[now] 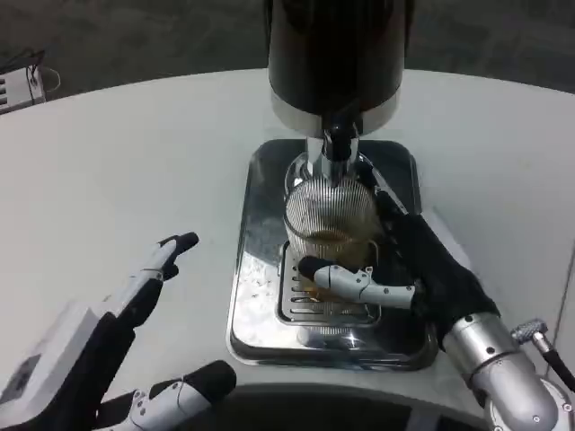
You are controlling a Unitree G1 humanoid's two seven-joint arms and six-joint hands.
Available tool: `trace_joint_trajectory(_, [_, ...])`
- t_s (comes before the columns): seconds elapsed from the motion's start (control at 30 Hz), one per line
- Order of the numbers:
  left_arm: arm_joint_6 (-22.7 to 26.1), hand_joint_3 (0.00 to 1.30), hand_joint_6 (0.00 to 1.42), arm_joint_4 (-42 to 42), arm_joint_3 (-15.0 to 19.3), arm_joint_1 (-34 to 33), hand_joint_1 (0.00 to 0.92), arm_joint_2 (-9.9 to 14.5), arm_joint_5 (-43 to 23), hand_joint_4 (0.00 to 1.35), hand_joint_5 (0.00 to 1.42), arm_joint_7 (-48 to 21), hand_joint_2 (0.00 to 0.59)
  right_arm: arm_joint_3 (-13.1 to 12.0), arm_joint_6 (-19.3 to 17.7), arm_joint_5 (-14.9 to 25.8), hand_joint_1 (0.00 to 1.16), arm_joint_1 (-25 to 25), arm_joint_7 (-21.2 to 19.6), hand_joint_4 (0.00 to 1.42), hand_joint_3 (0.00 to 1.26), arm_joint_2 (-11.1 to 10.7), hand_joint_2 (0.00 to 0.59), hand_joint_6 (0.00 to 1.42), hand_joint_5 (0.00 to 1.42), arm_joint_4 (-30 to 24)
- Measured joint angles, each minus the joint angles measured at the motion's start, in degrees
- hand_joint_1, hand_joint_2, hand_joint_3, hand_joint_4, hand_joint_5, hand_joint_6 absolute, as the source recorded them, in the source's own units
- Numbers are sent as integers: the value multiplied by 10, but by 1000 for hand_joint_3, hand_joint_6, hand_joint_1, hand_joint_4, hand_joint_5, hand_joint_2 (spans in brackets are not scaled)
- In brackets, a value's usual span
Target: Grasp the cup under the faucet to collect the drink, then remove the cup.
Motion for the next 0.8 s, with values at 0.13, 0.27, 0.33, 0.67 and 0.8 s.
trace_joint_trajectory(0.13, [6,89,171,-7,0,14,0,7,-3,10,113,-11,55,2,-5,-2,837,-4,-13,0,0,8,195,0,0,17])
trace_joint_trajectory(0.27, [10,89,172,-11,0,23,0,16,-6,10,113,-23,54,4,-15,-2,838,-13,-26,0,0,12,195,1,2,36])
trace_joint_trajectory(0.33, [10,90,172,-15,2,29,0,25,-8,10,112,-30,52,5,-20,-2,838,-17,-35,0,0,15,195,1,2,44])
trace_joint_trajectory(0.67, [20,98,172,-18,18,42,0,38,-25,10,112,-47,50,7,-38,-4,839,-27,-65,0,0,31,195,1,20,74])
trace_joint_trajectory(0.8, [23,98,172,-23,18,44,0,42,-25,12,112,-53,49,9,-42,-12,839,-34,-78,35,0,33,195,23,71,83])
